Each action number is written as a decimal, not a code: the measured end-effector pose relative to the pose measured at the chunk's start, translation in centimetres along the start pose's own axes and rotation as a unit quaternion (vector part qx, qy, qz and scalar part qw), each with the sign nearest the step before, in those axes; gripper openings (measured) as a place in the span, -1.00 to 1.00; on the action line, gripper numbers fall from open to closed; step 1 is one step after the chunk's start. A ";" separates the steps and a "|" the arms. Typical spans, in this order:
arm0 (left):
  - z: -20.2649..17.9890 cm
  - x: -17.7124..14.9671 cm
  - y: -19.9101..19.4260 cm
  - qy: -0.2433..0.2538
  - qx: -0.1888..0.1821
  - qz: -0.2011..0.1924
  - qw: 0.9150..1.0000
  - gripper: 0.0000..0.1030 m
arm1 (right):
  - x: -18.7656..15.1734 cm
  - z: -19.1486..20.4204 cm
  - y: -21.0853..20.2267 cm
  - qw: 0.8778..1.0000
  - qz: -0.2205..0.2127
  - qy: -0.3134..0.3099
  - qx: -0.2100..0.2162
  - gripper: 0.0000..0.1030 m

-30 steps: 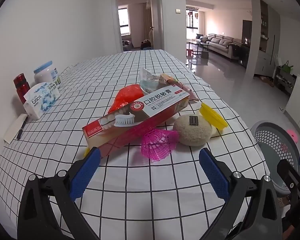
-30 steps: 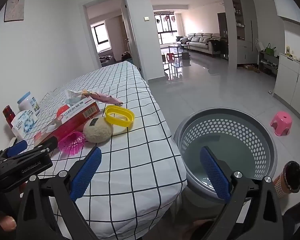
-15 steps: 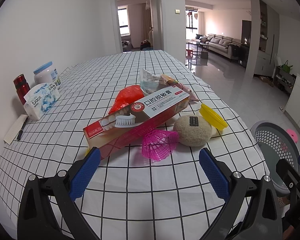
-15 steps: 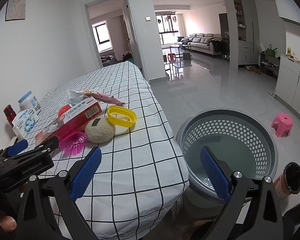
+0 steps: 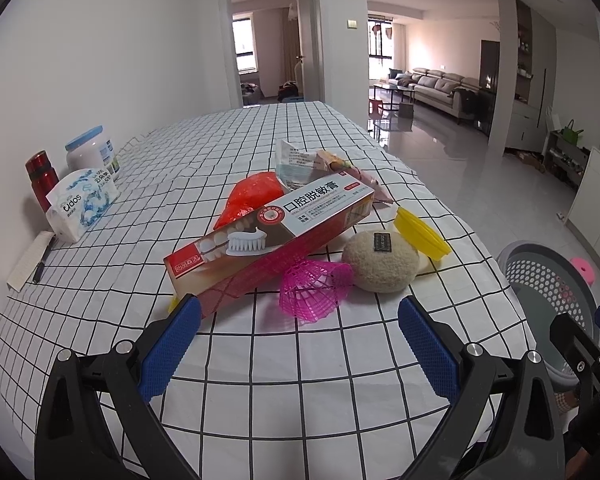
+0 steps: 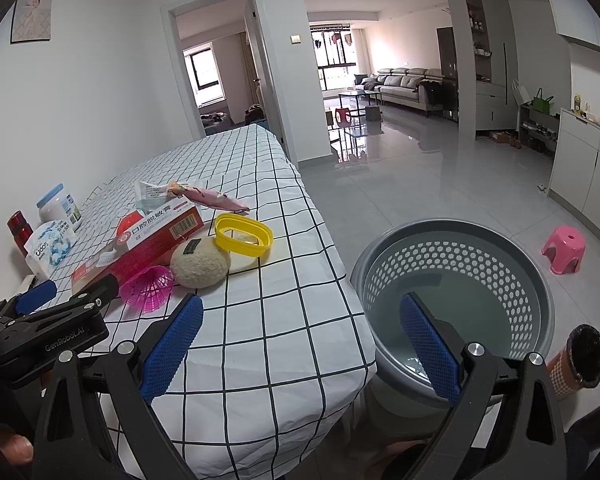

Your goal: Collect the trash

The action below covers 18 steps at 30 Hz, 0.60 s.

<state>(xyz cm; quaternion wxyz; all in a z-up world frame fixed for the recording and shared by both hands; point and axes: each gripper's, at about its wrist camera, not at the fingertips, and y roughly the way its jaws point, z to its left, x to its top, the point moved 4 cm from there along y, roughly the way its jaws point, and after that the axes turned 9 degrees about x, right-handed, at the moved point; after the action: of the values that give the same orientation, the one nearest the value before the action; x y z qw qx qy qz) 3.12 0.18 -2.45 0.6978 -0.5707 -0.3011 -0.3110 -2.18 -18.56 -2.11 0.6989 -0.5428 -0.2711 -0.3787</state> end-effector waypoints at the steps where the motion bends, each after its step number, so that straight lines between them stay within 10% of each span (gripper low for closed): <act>1: 0.0 0.0 0.0 0.000 -0.001 0.000 1.000 0.88 | 0.0 0.0 0.0 1.000 0.000 0.000 0.000 0.83; 18: -0.2 -0.2 -0.2 0.000 -0.003 0.000 1.000 0.88 | -0.1 -0.1 -0.2 1.000 0.000 -0.001 -0.002 0.83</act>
<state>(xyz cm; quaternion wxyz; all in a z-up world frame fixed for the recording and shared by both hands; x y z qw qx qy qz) 2.84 -0.06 -2.51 0.6959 -0.5727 -0.3003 -0.3124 -2.38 -18.62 -2.12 0.6976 -0.5447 -0.2711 -0.3785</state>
